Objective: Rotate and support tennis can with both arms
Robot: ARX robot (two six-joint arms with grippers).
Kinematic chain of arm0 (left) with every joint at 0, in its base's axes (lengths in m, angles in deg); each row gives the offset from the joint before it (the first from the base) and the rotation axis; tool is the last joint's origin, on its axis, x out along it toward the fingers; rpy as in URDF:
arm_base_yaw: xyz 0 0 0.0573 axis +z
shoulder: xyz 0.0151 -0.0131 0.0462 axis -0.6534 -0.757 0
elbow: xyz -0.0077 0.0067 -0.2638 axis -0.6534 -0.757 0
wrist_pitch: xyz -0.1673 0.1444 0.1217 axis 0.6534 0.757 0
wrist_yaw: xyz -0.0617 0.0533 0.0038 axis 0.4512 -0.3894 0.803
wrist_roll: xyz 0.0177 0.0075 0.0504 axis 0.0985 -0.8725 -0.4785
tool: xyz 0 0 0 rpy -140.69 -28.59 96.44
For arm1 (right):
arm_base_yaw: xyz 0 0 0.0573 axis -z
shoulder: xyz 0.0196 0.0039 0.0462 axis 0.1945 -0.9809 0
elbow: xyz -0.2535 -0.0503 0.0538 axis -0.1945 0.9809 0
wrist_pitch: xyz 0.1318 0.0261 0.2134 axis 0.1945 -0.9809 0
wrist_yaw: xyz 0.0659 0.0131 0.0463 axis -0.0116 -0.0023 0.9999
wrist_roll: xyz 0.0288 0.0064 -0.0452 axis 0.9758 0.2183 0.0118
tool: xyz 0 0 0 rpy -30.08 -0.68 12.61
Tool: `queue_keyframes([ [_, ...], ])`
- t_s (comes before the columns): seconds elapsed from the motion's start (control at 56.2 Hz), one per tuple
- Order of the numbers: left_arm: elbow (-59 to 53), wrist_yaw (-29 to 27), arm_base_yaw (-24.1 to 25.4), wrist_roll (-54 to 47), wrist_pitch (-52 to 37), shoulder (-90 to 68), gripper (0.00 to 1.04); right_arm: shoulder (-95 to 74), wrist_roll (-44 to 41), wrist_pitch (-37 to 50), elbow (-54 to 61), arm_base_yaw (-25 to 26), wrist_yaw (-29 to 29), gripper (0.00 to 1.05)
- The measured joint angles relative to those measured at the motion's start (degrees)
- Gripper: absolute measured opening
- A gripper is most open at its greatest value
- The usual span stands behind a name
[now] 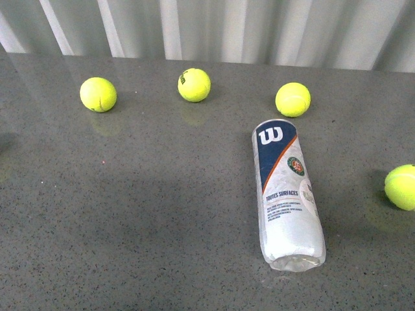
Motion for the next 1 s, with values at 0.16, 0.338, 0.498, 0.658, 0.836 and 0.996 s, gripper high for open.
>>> queue_keyframes([
  [0.16,-0.02,0.00,0.00,0.00,0.00,0.00,0.98,0.00,0.00,0.00,0.00,0.00,0.00,0.98],
  [0.338,0.00,0.00,0.00,0.00,0.00,0.00,0.98,0.00,0.00,0.00,0.00,0.00,0.00,0.98],
  [0.498,0.00,0.00,0.00,0.00,0.00,0.00,0.98,0.00,0.00,0.00,0.00,0.00,0.00,0.98],
  [0.658,-0.02,0.00,0.00,0.00,0.00,0.00,0.98,0.00,0.00,0.00,0.00,0.00,0.00,0.98],
  [0.836,-0.02,0.00,0.00,0.00,0.00,0.00,0.98,0.00,0.00,0.00,0.00,0.00,0.00,0.98],
  [0.996,-0.02,0.00,0.00,0.00,0.00,0.00,0.98,-0.11,0.07,-0.15,-0.02,-0.11,-0.55,0.98],
])
